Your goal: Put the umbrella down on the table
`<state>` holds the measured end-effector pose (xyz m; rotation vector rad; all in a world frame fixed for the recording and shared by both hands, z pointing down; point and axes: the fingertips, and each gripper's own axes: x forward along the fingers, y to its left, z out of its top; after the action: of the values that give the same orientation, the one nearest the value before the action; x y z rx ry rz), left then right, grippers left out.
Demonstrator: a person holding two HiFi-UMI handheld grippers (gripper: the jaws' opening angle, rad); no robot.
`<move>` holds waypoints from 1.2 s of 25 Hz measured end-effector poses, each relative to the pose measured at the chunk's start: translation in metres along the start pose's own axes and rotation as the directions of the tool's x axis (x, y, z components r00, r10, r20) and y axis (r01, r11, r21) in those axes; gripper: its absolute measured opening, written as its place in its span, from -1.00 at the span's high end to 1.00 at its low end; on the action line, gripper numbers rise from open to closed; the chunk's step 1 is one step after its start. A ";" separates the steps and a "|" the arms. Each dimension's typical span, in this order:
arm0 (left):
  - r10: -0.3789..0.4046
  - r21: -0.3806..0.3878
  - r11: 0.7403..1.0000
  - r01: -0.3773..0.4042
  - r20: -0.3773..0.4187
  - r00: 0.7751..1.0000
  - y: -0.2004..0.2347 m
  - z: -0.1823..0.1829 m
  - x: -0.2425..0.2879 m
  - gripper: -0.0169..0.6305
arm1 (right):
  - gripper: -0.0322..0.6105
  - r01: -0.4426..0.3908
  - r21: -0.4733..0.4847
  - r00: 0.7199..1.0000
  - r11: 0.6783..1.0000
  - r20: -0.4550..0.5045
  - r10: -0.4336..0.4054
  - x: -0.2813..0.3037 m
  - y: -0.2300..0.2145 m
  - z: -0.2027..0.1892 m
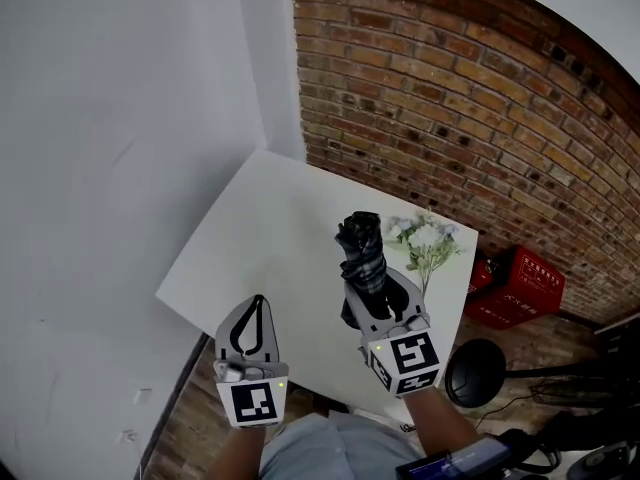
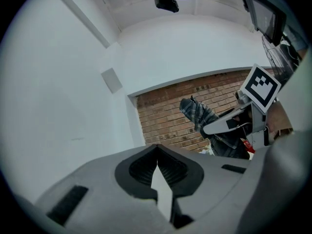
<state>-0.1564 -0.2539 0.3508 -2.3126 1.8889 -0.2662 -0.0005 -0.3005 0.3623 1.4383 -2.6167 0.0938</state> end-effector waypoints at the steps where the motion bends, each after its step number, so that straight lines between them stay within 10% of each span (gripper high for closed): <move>1: -0.003 -0.001 1.000 0.003 -0.002 1.000 0.002 -0.001 0.003 0.92 | 0.29 -0.001 -0.001 1.000 1.000 -0.007 0.001 0.004 0.001 -0.002; 30: -0.085 -0.055 0.995 0.079 -0.137 0.987 0.027 -0.080 0.052 0.92 | 0.29 -0.004 0.040 0.964 0.999 -0.265 0.014 0.068 0.015 -0.106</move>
<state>-0.1899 -0.3103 0.4251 -2.4680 1.8843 -0.4048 -0.0376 -0.3353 0.4785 1.3227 -2.4152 0.3187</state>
